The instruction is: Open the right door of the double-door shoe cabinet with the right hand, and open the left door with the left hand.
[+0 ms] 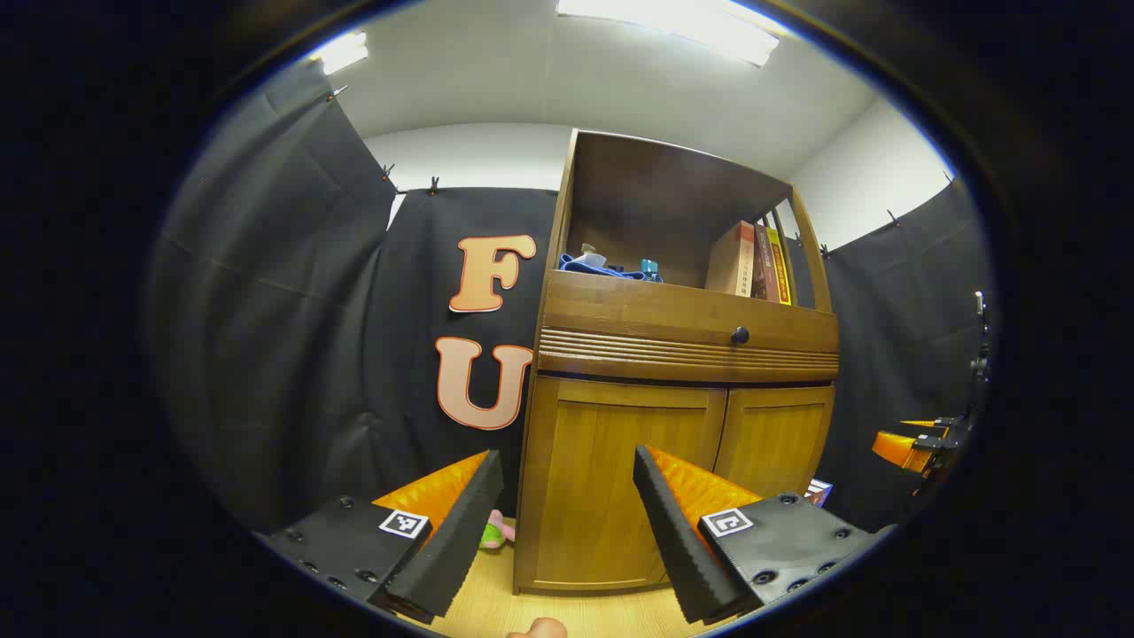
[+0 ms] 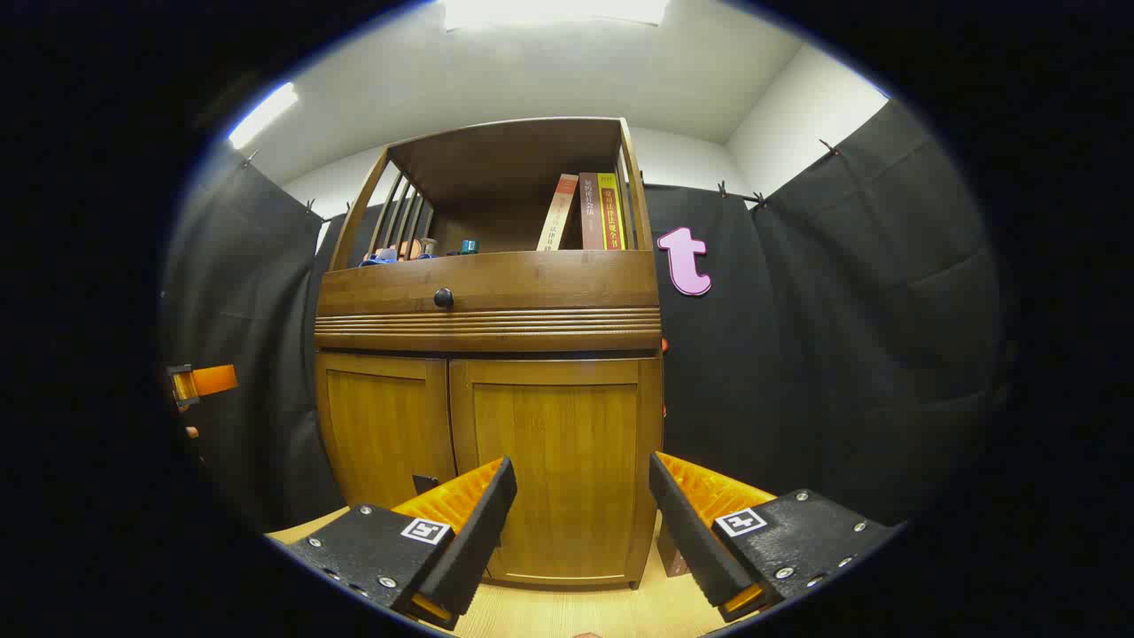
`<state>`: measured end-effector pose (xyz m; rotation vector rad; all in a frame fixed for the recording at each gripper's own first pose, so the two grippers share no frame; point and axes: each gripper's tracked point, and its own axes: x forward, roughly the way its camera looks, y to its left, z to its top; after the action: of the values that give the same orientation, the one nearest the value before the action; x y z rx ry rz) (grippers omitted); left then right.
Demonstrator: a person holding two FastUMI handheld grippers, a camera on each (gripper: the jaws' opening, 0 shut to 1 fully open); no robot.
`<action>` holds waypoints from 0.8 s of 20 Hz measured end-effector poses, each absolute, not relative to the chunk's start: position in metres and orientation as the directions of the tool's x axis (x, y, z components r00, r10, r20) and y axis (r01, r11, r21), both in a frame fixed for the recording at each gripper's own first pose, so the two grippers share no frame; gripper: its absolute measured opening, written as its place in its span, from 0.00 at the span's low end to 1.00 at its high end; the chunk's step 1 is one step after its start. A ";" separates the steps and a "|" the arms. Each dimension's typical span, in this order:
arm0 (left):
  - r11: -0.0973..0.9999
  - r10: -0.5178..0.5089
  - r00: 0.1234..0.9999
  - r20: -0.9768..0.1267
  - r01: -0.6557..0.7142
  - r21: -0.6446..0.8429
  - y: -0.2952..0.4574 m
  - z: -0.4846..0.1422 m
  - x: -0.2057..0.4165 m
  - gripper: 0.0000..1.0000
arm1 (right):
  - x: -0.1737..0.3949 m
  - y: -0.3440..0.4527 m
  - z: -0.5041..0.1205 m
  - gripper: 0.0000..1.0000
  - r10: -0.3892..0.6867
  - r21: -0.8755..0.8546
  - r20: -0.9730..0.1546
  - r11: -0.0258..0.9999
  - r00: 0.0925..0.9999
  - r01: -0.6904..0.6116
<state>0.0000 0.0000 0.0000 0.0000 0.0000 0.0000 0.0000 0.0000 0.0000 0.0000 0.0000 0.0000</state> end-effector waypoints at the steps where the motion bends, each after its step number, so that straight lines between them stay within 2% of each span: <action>1: 1.000 -0.002 1.000 -0.001 0.002 -0.001 -0.001 0.000 0.000 0.94 | -0.001 -0.001 0.000 0.93 -0.002 0.000 0.000 1.000 1.000 0.002; 16: 1.000 0.002 1.000 0.022 -0.003 0.029 0.000 0.010 -0.007 0.94 | -0.005 -0.012 0.001 0.93 -0.028 0.006 0.004 1.000 1.000 0.028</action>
<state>-0.0071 -0.0003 0.0096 0.0290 -0.0215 0.0022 -0.0046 -0.0125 0.0012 0.0064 -0.0036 -0.0280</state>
